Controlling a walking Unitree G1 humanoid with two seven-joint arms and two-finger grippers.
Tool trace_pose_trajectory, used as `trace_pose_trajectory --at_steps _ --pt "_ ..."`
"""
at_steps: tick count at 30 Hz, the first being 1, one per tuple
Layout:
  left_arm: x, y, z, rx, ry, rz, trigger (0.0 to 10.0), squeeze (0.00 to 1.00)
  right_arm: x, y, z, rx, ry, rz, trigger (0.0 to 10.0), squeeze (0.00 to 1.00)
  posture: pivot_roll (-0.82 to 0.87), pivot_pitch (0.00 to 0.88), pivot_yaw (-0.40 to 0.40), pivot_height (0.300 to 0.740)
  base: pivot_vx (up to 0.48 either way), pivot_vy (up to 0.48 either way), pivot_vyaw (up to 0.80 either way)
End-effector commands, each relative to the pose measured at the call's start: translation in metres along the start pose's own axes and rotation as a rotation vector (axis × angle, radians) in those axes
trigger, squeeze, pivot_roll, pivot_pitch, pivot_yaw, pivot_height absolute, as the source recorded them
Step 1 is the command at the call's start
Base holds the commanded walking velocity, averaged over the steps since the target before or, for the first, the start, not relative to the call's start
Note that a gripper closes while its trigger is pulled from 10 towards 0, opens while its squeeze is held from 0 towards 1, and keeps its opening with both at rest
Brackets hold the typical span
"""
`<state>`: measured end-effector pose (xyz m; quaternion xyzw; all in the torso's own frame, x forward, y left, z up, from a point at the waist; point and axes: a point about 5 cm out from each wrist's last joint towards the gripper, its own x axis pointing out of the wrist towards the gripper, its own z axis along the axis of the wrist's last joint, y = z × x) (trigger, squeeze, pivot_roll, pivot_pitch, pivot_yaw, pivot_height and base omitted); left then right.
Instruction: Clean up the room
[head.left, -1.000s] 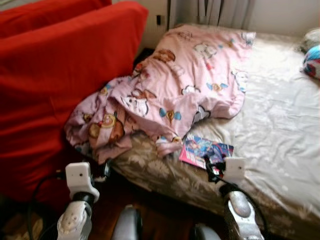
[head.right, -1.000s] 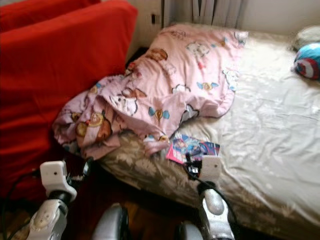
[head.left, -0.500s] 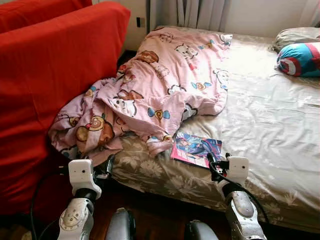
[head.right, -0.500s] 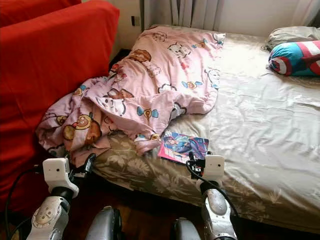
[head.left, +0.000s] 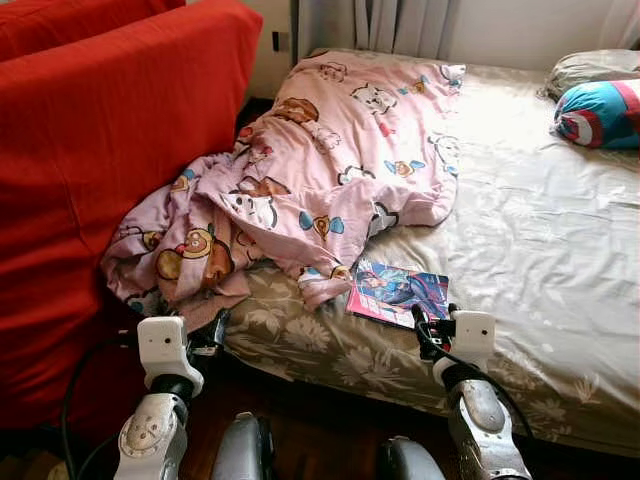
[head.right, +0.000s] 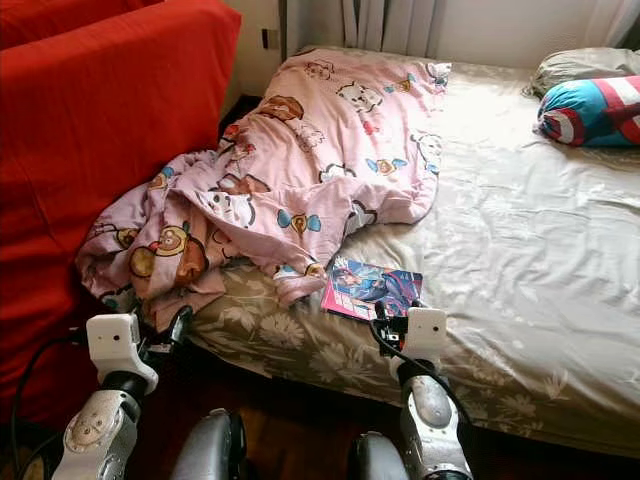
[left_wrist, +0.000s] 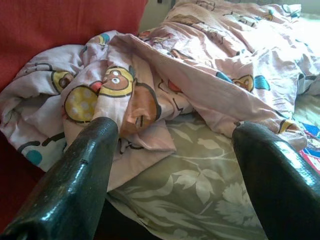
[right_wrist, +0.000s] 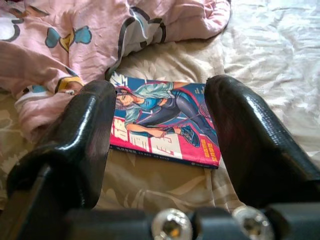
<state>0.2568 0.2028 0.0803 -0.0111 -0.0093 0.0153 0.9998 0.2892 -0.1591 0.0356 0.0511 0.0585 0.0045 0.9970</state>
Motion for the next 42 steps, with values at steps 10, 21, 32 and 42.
trace_pose_trajectory --at_steps 10,21,32,42 --pt "-0.0008 -0.0008 0.0011 0.008 0.0 0.005 10.0 0.0 -0.0006 -0.0026 -0.0013 0.006 0.005 -0.005 10.0 0.0 -0.01 0.164 -0.028 0.614 0.0 0.0 0.0" --pt "-0.0005 -0.0007 0.0014 0.007 -0.004 0.008 10.0 0.0 0.0003 -0.0007 -0.0015 0.01 0.006 0.001 10.0 0.0 -0.01 0.156 -0.03 0.614 0.133 0.0 0.0" --pt "0.0041 -0.0006 0.004 0.009 -0.016 0.009 10.0 0.0 0.0037 0.0009 0.0007 0.014 0.001 0.005 10.0 0.0 0.0 0.137 -0.031 0.614 0.261 0.0 0.0" --pt "0.0028 -0.0016 0.004 0.011 -0.017 0.005 10.0 0.0 0.0041 0.0 0.0012 0.01 -0.002 0.008 10.0 0.0 -0.01 0.134 -0.035 0.614 0.275 0.0 0.0"
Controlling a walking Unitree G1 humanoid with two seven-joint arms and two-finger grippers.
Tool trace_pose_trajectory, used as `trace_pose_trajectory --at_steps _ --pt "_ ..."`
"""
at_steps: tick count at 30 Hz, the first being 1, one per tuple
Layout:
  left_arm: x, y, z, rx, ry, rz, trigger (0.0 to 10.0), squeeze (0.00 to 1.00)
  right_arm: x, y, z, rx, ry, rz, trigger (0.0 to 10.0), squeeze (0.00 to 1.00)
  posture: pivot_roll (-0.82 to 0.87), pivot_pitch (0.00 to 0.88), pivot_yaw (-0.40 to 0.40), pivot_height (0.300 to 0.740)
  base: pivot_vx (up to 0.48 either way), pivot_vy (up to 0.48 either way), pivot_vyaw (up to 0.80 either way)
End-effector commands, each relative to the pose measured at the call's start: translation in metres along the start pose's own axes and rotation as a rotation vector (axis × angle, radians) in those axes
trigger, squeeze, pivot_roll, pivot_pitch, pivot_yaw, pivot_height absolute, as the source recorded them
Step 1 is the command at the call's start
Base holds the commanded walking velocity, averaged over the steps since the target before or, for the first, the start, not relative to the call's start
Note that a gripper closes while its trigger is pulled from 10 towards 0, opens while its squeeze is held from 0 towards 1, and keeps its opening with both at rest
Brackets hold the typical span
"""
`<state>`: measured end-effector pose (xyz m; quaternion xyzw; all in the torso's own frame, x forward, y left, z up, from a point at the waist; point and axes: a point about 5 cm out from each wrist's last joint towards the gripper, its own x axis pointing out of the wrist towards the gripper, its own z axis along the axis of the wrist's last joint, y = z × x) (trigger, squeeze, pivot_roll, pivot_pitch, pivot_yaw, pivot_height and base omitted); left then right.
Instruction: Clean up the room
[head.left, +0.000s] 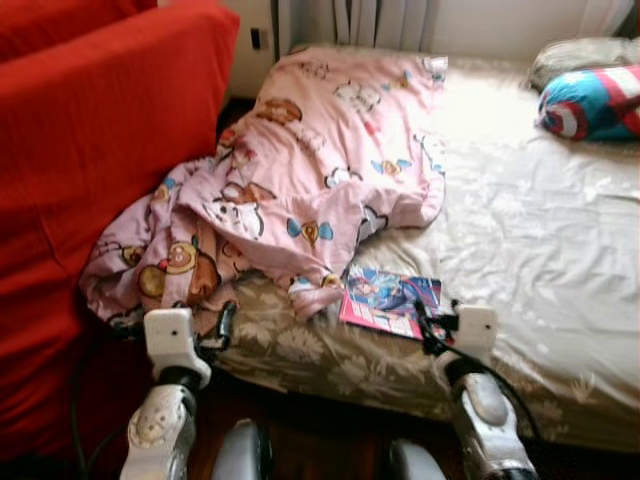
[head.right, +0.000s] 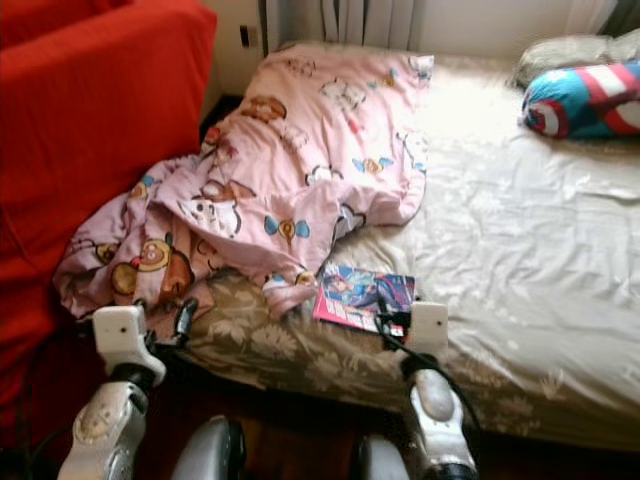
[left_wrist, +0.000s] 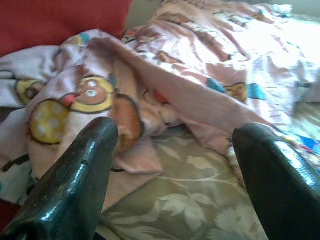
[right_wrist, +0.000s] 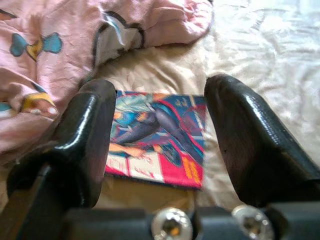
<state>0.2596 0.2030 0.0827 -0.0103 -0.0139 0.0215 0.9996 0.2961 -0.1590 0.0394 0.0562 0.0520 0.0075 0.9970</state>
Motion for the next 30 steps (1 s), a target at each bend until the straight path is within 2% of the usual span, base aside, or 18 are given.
trace_pose_trajectory --at_steps 1,12,23,28,30 --pt "0.0 -0.0017 0.0016 0.01 -0.008 -0.007 10.0 0.0 -0.0022 -0.0004 -0.0033 0.0 0.011 0.001 10.0 0.0 -0.01 0.134 -0.035 0.614 0.277 0.0 0.0" --pt "-0.0004 -0.003 0.0013 0.014 -0.01 -0.007 10.0 0.0 -0.0025 0.0024 -0.004 0.005 0.015 0.032 10.0 0.0 -0.01 0.15 -0.042 0.614 0.025 0.0 0.0" --pt "-0.002 -0.0018 0.0007 0.015 -0.005 -0.001 10.0 0.0 -0.0025 -0.0008 -0.0062 0.018 0.036 0.004 10.0 0.0 -0.02 0.162 -0.041 0.614 0.0 0.0 0.0" --pt "-0.002 -0.0018 0.0007 0.018 -0.004 -0.003 10.0 0.0 -0.0024 -0.0013 -0.006 0.022 0.033 0.005 10.0 0.0 -0.02 0.161 -0.04 0.614 0.0 0.0 -0.72" --pt "-0.0019 -0.002 0.0008 0.018 -0.005 -0.004 10.0 0.0 -0.0023 -0.0004 -0.005 0.018 0.024 0.011 10.0 0.0 -0.02 0.163 -0.04 0.614 0.0 0.0 0.0"
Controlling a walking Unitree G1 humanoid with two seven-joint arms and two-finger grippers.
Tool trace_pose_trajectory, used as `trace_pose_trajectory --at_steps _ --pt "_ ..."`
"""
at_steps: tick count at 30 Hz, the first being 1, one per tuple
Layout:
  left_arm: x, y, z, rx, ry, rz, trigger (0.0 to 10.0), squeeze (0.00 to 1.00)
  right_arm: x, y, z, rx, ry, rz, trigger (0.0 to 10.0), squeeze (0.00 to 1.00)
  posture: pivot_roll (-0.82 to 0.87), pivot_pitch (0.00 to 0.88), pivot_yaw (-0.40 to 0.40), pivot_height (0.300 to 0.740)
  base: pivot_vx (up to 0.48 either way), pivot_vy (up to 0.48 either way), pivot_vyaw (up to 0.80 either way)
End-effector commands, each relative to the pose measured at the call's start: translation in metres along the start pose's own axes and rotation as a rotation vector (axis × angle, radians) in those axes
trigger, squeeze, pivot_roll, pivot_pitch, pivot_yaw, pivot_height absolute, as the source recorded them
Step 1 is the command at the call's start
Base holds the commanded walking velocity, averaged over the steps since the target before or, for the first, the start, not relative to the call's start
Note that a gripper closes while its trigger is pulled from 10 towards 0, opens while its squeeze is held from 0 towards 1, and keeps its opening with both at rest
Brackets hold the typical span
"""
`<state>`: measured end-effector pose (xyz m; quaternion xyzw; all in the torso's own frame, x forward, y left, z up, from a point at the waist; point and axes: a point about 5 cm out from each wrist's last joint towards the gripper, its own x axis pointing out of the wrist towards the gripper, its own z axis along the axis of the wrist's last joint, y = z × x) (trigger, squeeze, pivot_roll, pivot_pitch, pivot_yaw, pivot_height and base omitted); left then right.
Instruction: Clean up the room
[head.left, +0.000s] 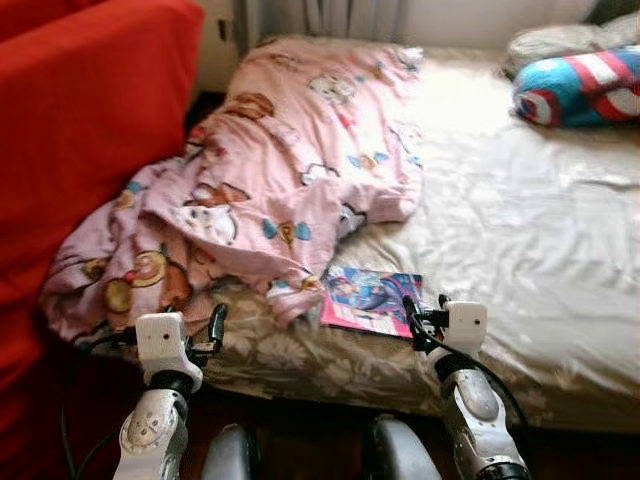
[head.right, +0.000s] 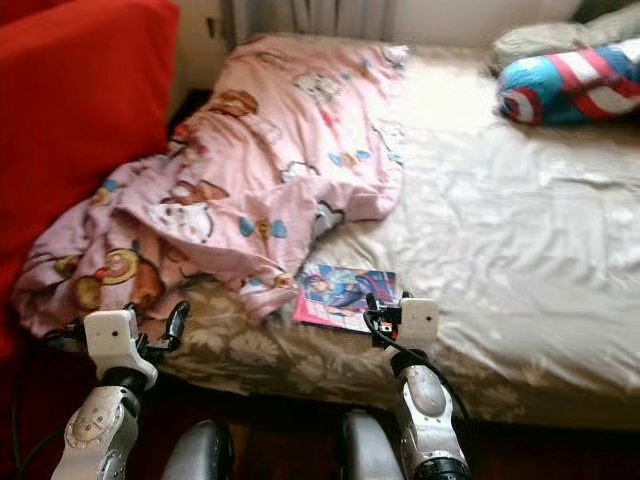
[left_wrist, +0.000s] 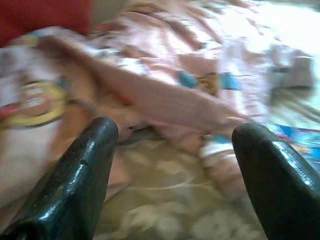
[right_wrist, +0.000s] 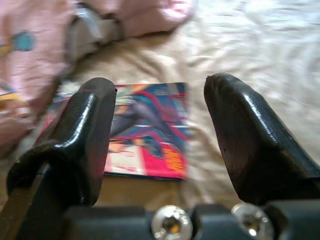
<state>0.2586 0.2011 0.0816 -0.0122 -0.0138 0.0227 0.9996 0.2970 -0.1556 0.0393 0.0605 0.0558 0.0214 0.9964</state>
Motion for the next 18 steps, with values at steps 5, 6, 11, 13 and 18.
trace_pose_trajectory --at_steps 5,6,11,13,18 --pt "-0.0013 -0.0003 0.0017 0.023 -0.005 -0.008 10.0 0.0 -0.0034 -0.0016 -0.0048 0.008 0.014 -0.011 10.0 0.0 -0.01 0.162 -0.04 0.614 0.0 0.0 0.0" --pt "-0.0015 -0.0002 0.0017 0.023 -0.004 -0.008 10.0 0.0 -0.0034 -0.0009 -0.0048 0.009 0.014 -0.008 10.0 0.0 -0.01 0.163 -0.039 0.614 0.0 0.0 0.0" --pt "-0.0015 -0.0001 0.0021 0.025 -0.006 -0.008 10.0 0.0 -0.0033 -0.0002 -0.0047 0.011 0.013 -0.003 10.0 0.0 -0.01 0.163 -0.039 0.614 0.0 0.0 0.0" --pt "-0.0015 0.0001 0.0024 0.025 -0.007 -0.008 10.0 0.0 -0.0034 0.0001 -0.0046 0.009 0.011 0.0 10.0 0.0 -0.01 0.164 -0.038 0.614 0.0 0.0 0.0" --pt "-0.0014 0.0 0.0023 0.024 -0.007 -0.008 10.0 0.0 -0.0035 0.0002 -0.0049 0.009 0.012 0.0 10.0 0.0 -0.01 0.163 -0.037 0.614 0.0 0.0 0.0"
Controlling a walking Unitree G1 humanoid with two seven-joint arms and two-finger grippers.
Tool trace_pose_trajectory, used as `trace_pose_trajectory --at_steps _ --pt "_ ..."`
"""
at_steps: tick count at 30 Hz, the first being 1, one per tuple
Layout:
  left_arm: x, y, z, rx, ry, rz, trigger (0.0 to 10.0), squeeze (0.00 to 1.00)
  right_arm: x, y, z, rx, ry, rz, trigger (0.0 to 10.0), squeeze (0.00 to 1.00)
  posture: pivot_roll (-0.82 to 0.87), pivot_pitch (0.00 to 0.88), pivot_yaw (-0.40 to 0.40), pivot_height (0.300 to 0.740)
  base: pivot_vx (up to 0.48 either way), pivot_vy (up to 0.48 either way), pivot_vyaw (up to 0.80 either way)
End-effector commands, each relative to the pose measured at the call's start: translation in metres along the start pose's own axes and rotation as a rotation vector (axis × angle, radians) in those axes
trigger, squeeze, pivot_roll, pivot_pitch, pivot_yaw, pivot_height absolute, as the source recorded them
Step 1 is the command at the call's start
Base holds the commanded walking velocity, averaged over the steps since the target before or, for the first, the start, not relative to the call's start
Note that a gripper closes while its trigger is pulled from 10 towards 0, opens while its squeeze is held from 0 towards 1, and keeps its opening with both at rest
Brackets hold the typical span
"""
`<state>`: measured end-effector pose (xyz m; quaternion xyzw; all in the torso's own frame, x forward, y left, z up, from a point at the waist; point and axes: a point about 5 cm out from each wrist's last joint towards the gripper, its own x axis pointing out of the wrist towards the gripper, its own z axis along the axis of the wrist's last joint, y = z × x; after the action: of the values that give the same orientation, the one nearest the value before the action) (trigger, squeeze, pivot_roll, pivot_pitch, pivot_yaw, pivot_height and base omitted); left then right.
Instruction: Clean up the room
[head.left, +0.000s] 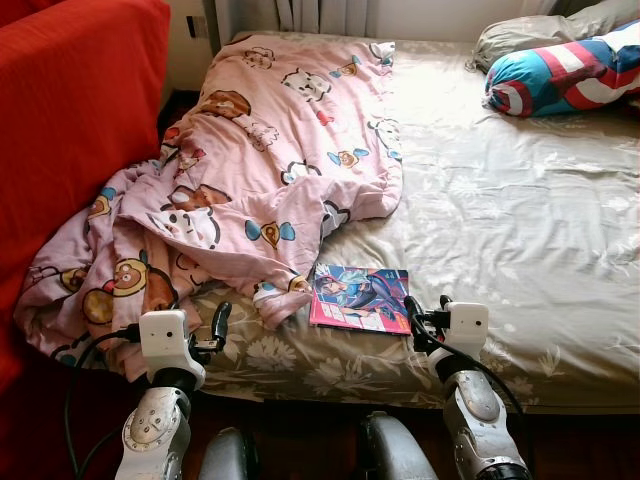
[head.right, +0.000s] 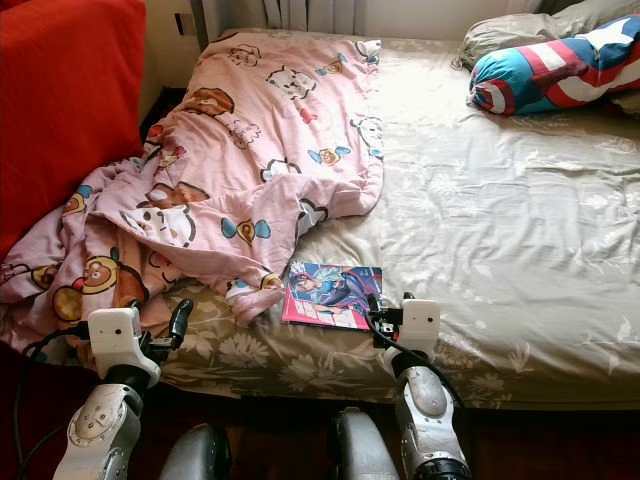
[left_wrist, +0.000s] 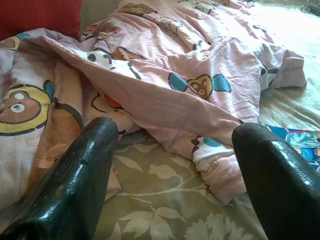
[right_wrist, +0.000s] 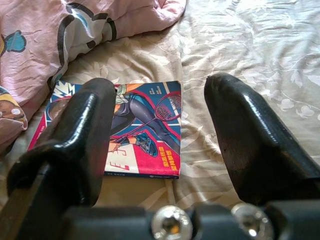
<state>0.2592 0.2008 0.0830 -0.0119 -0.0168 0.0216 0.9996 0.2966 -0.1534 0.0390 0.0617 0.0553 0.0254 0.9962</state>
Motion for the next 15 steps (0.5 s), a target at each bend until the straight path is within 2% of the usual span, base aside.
trace_pose_trajectory --at_steps 1,15 --pt "-0.0021 0.0001 0.001 0.023 -0.001 -0.006 10.0 0.0 -0.0033 -0.002 -0.0043 0.007 0.013 -0.008 10.0 0.0 -0.01 0.163 -0.038 0.614 0.244 0.0 0.0" --pt "-0.0031 0.0001 0.0011 0.023 -0.001 -0.005 10.0 0.0 -0.0027 -0.0013 -0.0041 0.007 0.014 -0.006 10.0 0.0 -0.01 0.165 -0.038 0.614 0.269 0.0 0.0"
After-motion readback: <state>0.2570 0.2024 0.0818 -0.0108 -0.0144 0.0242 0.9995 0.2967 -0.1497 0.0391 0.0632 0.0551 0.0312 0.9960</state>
